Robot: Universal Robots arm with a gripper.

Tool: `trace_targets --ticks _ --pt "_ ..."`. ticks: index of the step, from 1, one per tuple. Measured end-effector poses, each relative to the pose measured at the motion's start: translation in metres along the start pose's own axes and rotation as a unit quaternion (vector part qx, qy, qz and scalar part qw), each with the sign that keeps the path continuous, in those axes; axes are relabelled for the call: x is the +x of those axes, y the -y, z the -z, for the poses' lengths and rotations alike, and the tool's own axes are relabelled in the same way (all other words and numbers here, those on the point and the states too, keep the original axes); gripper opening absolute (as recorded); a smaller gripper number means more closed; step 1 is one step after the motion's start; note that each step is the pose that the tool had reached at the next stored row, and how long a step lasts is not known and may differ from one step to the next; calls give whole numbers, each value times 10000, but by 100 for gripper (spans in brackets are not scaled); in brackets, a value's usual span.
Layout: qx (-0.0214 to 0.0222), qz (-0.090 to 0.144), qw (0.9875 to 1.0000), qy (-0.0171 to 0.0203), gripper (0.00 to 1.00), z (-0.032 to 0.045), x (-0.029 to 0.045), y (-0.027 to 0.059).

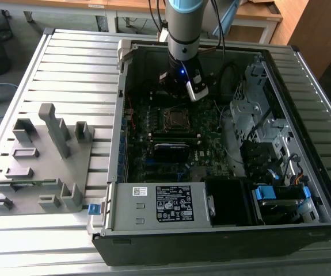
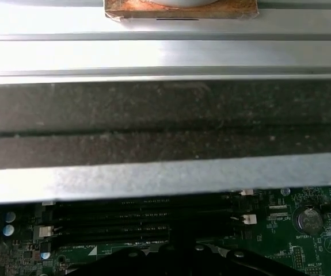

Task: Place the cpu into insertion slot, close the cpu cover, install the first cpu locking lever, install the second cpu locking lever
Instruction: 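Install the first cpu locking lever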

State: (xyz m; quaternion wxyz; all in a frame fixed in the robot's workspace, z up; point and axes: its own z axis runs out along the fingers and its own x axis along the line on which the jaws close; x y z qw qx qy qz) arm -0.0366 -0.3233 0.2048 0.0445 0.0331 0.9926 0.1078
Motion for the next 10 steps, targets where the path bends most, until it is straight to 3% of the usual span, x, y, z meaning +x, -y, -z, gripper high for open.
trace_targets --ticks 10 --pt "0 0 10000 0 10 -45 1 13"
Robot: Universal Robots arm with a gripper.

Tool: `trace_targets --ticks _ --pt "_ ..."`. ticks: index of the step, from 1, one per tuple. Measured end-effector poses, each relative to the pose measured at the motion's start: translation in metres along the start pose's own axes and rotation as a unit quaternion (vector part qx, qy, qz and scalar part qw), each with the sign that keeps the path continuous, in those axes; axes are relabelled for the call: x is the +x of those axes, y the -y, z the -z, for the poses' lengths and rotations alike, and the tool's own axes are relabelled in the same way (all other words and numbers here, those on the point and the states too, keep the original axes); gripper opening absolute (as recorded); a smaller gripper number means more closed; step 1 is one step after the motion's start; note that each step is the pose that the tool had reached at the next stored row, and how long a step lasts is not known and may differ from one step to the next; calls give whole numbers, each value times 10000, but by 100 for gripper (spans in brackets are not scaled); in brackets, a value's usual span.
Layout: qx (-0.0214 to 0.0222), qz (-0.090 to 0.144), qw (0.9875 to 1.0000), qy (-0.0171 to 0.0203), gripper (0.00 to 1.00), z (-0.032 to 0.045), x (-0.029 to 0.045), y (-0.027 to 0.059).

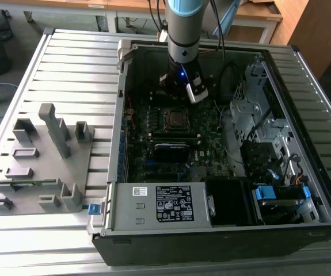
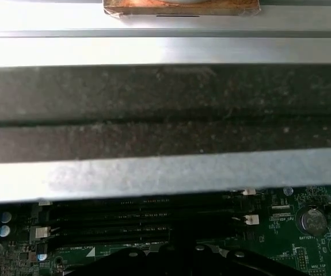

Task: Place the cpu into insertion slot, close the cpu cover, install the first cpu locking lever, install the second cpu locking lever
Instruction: 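Install the first cpu locking lever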

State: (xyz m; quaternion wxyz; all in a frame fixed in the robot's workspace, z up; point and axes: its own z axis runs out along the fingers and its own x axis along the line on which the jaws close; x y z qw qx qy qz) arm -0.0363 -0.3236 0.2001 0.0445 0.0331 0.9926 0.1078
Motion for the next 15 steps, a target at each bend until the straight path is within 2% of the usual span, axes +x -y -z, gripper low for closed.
trace_targets --ticks 15 --pt "2 -1 10000 0 10 -30 1 21"
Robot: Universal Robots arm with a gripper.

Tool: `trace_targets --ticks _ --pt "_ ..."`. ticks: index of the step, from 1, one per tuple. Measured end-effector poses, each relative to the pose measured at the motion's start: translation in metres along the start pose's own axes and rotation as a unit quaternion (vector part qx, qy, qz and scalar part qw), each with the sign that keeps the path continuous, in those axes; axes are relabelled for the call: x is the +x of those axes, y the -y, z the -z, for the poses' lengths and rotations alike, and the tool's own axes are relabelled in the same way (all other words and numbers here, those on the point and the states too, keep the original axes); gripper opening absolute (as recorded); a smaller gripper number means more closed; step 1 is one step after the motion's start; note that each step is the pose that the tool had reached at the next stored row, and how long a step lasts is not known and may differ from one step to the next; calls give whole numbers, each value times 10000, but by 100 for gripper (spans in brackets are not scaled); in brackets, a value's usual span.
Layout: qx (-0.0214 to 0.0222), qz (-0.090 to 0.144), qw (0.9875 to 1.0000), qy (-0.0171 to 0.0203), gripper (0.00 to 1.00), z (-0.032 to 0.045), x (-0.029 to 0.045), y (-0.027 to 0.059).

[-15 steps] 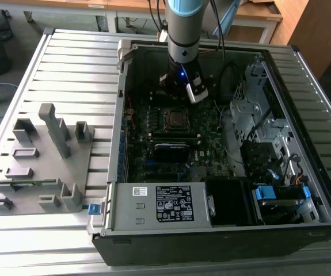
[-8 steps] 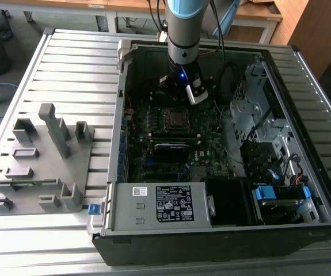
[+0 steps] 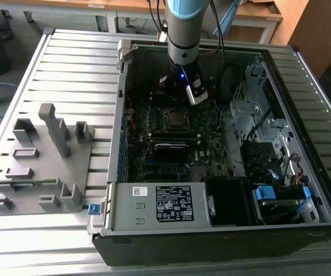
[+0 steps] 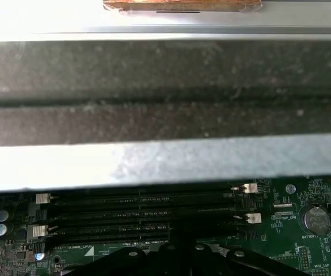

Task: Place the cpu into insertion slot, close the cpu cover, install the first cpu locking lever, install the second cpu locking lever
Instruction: 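Install the first cpu locking lever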

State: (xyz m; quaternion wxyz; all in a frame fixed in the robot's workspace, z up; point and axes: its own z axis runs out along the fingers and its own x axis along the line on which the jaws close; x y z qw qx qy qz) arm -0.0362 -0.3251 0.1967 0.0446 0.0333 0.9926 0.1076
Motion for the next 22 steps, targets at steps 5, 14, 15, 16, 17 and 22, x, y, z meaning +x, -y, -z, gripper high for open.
trace_targets --ticks 5,14,15,16,17,22 --pt "0 -1 10000 0 10 1 0 -1" --pt "1 -34 10000 8 10 46 -6 -11" --pt "3 -53 10000 12 10 46 -6 -11" --pt "6 -75 10000 17 10 47 -6 -11" --pt "9 -99 9999 21 10 47 -6 -13" --pt "11 -135 9999 32 10 45 -1 -19"
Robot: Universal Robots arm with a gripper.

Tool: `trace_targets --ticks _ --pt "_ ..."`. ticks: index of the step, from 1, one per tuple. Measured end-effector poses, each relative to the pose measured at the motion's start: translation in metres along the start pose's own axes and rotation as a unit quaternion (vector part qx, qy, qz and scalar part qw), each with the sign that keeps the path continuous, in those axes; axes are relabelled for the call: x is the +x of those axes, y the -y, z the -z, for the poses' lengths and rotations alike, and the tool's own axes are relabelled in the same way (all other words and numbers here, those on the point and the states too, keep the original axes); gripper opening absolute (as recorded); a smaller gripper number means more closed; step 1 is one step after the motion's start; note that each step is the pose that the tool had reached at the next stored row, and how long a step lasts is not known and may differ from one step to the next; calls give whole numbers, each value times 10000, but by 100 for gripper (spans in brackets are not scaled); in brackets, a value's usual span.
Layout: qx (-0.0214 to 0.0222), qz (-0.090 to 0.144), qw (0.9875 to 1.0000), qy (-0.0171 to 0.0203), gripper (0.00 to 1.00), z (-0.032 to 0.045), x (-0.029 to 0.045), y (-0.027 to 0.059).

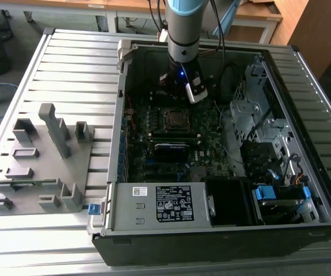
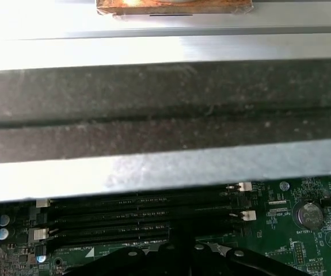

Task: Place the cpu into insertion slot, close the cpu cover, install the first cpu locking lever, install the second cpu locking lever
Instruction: 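Install the first cpu locking lever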

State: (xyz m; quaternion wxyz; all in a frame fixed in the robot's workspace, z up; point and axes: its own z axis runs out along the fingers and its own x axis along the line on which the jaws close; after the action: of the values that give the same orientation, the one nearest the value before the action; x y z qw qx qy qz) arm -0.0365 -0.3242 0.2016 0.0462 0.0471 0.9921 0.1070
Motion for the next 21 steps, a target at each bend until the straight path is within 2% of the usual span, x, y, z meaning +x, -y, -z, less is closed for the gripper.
trace_targets --ticks 6,9,21 --pt "2 -12 10000 6 10 -1 18 -5" --pt "11 -15 10000 21 10 -6 22 -4" --pt "100 11 9999 106 10 -35 53 6"
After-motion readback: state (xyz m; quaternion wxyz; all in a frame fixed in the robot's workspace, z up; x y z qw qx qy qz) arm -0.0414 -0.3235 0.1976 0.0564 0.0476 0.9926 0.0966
